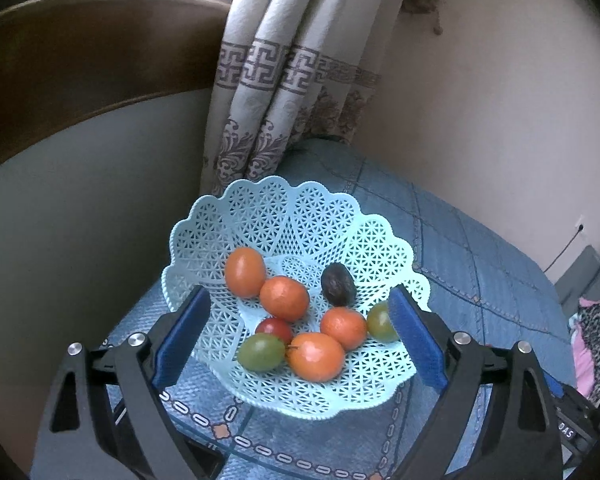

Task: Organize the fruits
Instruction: 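Grasp a small green tomato with the right tool while the left tool approaches a red tomato, then grasp the red tomato with the left tool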

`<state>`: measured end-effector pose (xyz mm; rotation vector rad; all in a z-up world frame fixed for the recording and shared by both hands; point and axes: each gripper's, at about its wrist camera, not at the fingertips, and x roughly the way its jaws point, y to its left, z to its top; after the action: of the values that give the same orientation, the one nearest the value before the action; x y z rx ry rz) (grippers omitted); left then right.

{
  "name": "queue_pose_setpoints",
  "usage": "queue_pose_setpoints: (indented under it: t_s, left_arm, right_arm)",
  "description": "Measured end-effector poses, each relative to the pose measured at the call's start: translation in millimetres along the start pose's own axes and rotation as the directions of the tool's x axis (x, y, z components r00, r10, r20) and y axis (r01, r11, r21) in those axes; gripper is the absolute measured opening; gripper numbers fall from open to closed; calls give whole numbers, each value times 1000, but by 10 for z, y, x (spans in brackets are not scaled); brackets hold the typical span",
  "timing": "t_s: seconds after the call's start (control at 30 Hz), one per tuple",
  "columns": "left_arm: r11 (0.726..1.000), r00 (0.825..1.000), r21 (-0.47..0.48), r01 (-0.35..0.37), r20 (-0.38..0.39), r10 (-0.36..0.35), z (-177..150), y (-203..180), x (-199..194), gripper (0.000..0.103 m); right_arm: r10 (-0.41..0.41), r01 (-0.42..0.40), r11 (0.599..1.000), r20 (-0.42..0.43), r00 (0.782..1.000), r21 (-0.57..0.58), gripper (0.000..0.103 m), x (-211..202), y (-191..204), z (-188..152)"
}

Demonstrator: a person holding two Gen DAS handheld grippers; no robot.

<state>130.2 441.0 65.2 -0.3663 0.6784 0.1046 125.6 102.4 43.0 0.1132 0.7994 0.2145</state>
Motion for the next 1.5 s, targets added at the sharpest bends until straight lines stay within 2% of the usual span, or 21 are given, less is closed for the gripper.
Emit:
queue_pose_setpoints:
  t_s: [0.53,0.8,1.0,1.23,1.5]
  left_arm:
    - [996,1000,83,19,10,-20,-149,-324,-74,96]
    - [988,999,148,38,-5,-37,-277,-560,-68,96]
    - [980,999,193,47,-25,-42,-368,-730,-14,96]
    - [964,998,260,58,-37,-49,-473,-1005,10,96]
    - [929,997,362,69,-49,-55,-608,-1399,113,96]
  right_arm:
    - [-44,43,998,-30,999,-43,56,-94,-193,-528]
    - [-54,51,998,-65,996,-36,43,24,-218,-587]
    - [-44,42,999,-58,997,-34,35,22,-208,-596]
    - [-18,17,1000,-54,998,-10,32,-26,-229,-619]
    - [-11,11,1000,8,1000,29,32,-191,-324,-581]
